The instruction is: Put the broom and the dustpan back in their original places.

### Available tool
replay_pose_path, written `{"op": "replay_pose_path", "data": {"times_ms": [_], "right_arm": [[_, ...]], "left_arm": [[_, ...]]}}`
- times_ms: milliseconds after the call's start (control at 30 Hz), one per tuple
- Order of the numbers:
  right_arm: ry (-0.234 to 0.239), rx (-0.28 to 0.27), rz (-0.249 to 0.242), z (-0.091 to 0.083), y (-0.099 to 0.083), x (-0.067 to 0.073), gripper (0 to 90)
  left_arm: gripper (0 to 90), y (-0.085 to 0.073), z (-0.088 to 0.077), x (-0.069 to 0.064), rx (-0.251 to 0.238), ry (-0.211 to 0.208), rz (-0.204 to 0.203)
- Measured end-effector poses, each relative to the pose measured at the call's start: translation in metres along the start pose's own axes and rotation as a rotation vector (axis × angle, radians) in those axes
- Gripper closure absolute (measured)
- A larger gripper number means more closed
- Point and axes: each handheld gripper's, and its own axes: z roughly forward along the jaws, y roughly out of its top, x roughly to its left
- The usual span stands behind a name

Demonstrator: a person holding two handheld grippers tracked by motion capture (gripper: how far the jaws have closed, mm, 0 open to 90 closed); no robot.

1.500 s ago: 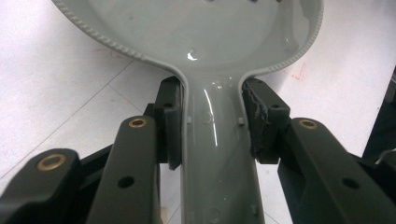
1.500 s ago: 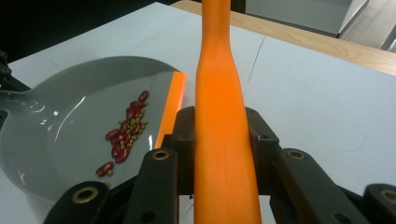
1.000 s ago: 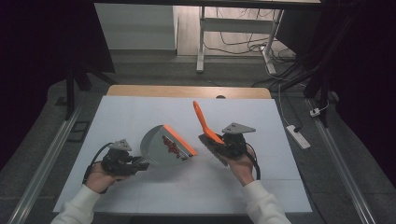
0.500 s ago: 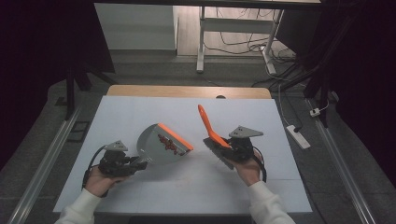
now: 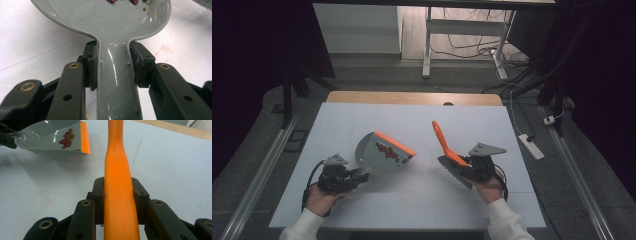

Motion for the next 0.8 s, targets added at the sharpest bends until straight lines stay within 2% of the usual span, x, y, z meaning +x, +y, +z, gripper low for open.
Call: {"op": "replay_pose_path", "data": {"times_ms": [367, 800], "right_arm": [[0.002, -0.004, -0.006, -0.012, -0.005, 0.001, 70.1], [-0.002, 0.001, 0.026, -0.021, -0.013, 0.000, 70.0]], "left_arm": [[60.7, -0.008, -0.002, 0.003, -0.021, 0.038, -0.053], [60.7, -0.016, -0.003, 0.005, -0.049, 0.084, -0.108]]}}
